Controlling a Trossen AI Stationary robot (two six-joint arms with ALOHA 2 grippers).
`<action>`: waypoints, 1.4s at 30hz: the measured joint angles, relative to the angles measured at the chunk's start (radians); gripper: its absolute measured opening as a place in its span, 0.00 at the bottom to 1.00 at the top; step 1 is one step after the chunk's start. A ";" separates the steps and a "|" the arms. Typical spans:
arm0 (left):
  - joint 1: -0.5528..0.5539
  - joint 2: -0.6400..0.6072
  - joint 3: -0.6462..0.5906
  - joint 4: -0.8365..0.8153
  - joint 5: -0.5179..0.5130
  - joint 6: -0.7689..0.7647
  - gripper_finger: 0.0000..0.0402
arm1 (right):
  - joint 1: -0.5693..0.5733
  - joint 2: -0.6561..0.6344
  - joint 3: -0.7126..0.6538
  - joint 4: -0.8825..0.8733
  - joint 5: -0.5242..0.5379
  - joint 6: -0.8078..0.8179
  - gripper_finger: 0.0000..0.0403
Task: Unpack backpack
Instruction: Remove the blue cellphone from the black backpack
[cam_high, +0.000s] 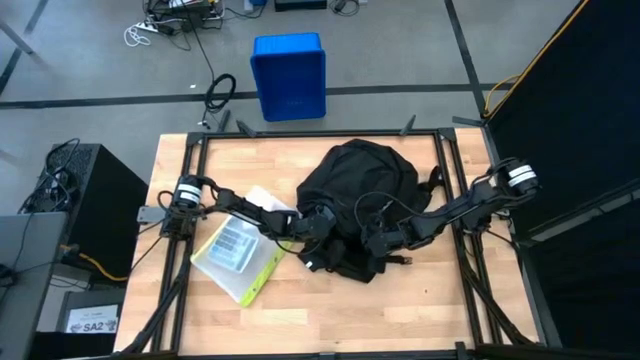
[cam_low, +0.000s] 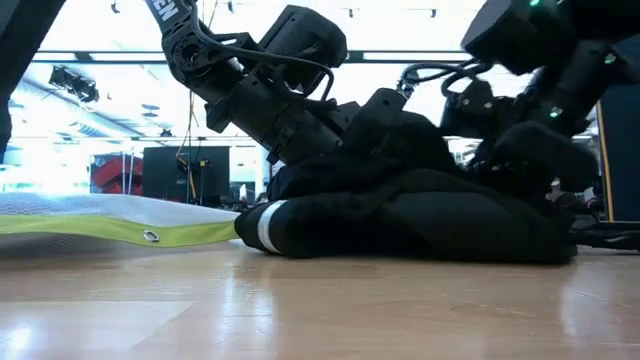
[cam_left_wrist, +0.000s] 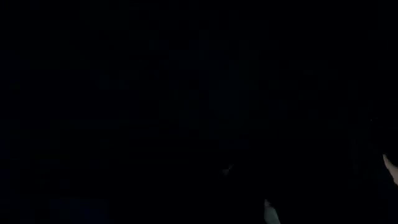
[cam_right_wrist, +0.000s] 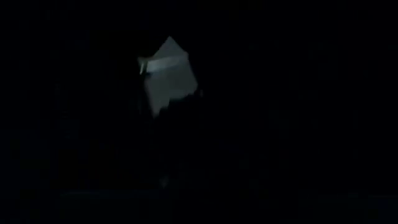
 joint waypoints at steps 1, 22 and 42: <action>0.002 0.006 0.000 0.001 -0.002 -0.001 0.45 | -0.004 0.014 0.008 0.001 -0.005 -0.004 0.00; 0.014 0.064 0.004 0.031 0.040 0.011 0.32 | 0.029 0.042 0.054 0.076 -0.041 -0.086 0.00; -0.019 0.006 -0.002 0.166 0.128 0.244 0.01 | 0.093 -0.029 0.059 -0.020 -0.010 -0.119 0.00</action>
